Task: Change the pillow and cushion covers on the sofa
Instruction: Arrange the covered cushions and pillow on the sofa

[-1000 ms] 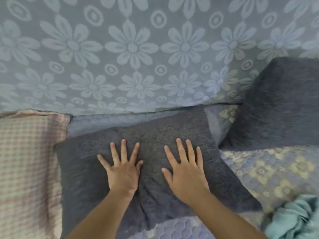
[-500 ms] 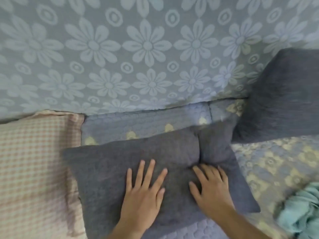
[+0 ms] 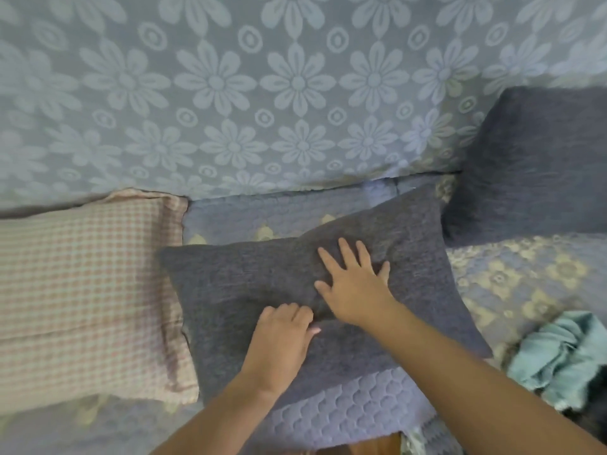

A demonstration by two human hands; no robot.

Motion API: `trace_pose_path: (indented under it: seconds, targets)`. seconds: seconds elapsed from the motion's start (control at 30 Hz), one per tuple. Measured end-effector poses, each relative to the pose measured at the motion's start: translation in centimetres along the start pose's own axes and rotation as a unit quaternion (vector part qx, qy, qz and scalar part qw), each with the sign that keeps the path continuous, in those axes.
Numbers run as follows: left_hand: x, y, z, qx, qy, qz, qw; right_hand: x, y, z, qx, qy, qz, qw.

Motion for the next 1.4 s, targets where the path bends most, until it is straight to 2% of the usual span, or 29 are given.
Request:
trace_pose_path:
  seconds: [0.1, 0.17, 0.2, 0.3, 0.4, 0.43, 0.5, 0.57, 0.6, 0.63, 0.77, 0.83, 0.9, 0.97, 1.03, 1.23, 1.27, 1.4]
  targets:
    - [-3.3, -0.2, -0.7, 0.009, 0.02, 0.061, 0.998, 0.7, 3.3, -3.3, 0.002, 0.022, -0.038, 0.999]
    - [-7.0, 0.3, 0.5, 0.045, -0.008, 0.088, 0.995, 1.6, 3.1, -3.4, 0.016, 0.015, -0.058, 0.998]
    - [-8.8, 0.5, 1.5, 0.046, -0.036, 0.084, 0.995, 2.0, 3.1, -3.2, 0.018, 0.014, -0.063, 0.998]
    - [-11.8, -0.2, 4.3, 0.038, -0.135, -0.003, 0.99, 2.5, 2.8, -2.6, 0.015, 0.035, -0.068, 0.997]
    - [-11.9, -0.1, 4.6, 0.019, -0.182, -0.006, 0.983, 2.8, 2.7, -2.3, 0.003, 0.045, -0.063, 0.997]
    - [-11.8, 0.2, 4.1, -0.002, -0.186, 0.013, 0.982, 2.8, 2.5, -2.2, 0.002, 0.046, -0.058, 0.997]
    - [-11.9, 1.3, 3.2, -0.043, -0.2, 0.099, 0.974, 2.9, 2.3, -2.1, -0.001, 0.045, -0.041, 0.998]
    - [-12.8, 2.1, 2.1, -0.037, -0.215, 0.185, 0.958, 3.1, 2.2, -2.2, -0.002, 0.046, -0.03, 0.999]
    - [-13.6, 2.7, 1.6, -0.04, -0.206, 0.184, 0.96, 3.3, 2.1, -2.2, 0.0, 0.047, -0.026, 0.999]
    - [-14.3, 2.8, 1.1, -0.042, -0.19, 0.163, 0.967, 3.6, 2.0, -2.1, 0.003, 0.049, -0.023, 0.999]
    - [-14.4, 1.1, 0.9, -0.027, -0.151, -0.01, 0.988, 4.3, 1.7, -1.9, 0.037, 0.055, -0.025, 0.997]
    - [-12.7, 0.2, 2.3, -0.042, -0.213, -0.072, 0.973, 3.9, 1.2, -2.2, 0.076, 0.035, -0.03, 0.996]
    - [-11.2, 0.0, 3.6, -0.067, -0.251, -0.08, 0.962, 2.8, 0.8, -3.2, 0.082, -0.008, -0.026, 0.996]
    - [-10.9, 0.7, 4.1, -0.083, -0.228, -0.048, 0.969, 1.3, 1.0, -4.5, 0.022, -0.047, -0.011, 0.999]
    - [-11.2, 1.4, 4.0, -0.109, -0.207, -0.015, 0.972, 0.7, 1.6, -5.8, -0.032, -0.05, 0.007, 0.998]
    - [-12.0, -1.8, 3.7, -0.167, -0.195, 0.022, 0.966, 3.7, 0.7, -4.8, -0.029, -0.005, 0.04, 0.999]
    - [-12.7, -2.3, 3.6, -0.178, -0.188, 0.048, 0.965, 4.1, 0.7, -4.6, -0.033, 0.0, 0.046, 0.998]
    - [-14.5, -0.7, 1.9, -0.199, -0.139, 0.249, 0.938, 4.6, 1.0, -4.6, -0.059, 0.0, 0.087, 0.994]
Point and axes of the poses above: each hand's wrist, its own x-axis towards the middle knuckle, its own y-axis out of the palm, z = x × y, the point moved 1 cm from there along x, towards the middle knuckle, and after that the axes turned 2 degrees about -z, right-handed, at the moved point
